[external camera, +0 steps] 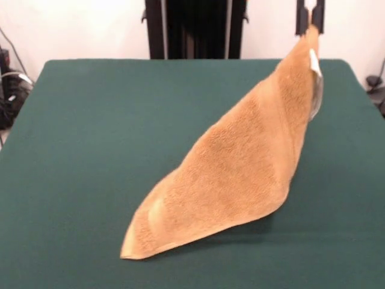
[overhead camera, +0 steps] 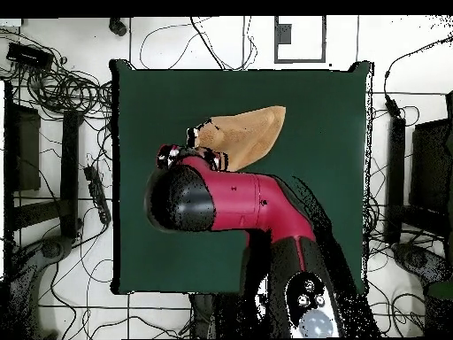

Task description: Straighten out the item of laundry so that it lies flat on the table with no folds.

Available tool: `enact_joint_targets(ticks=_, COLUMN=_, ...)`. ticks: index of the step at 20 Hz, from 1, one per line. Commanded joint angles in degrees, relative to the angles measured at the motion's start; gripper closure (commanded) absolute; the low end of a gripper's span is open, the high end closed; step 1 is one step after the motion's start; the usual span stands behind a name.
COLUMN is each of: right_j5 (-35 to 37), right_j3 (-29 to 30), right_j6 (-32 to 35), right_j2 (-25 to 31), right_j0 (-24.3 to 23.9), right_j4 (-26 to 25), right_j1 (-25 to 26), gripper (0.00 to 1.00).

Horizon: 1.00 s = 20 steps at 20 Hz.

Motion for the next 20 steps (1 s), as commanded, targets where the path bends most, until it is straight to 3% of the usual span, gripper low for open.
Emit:
enact_joint_targets(ticks=1, right_j5=5.59, right_j3=4.53, right_j6=15.11, right_j2=-3.52, right_j0=2.67, right_j4=4.76, right_j1=-0.73, gripper=1.00)
enact_joint_targets(ticks=11, right_j5=1.37, right_j3=5.11, right_j6=12.72, right_j2=-5.26, right_j0=3.62, right_j4=6.28, right_j1=-0.29, gripper=1.00)
enact_joint_targets(ticks=12, right_j5=0.73, right_j3=5.37, right_j6=12.60, right_j2=-5.24, right_j0=3.56, right_j4=6.54, right_j1=-0.33, gripper=0.00)
enact_joint_targets(ticks=20, right_j5=-0.78, right_j3=4.97, right_j6=10.79, right_j2=-4.12, right_j0=2.10, right_j4=7.12, right_j1=-0.15, gripper=0.00)
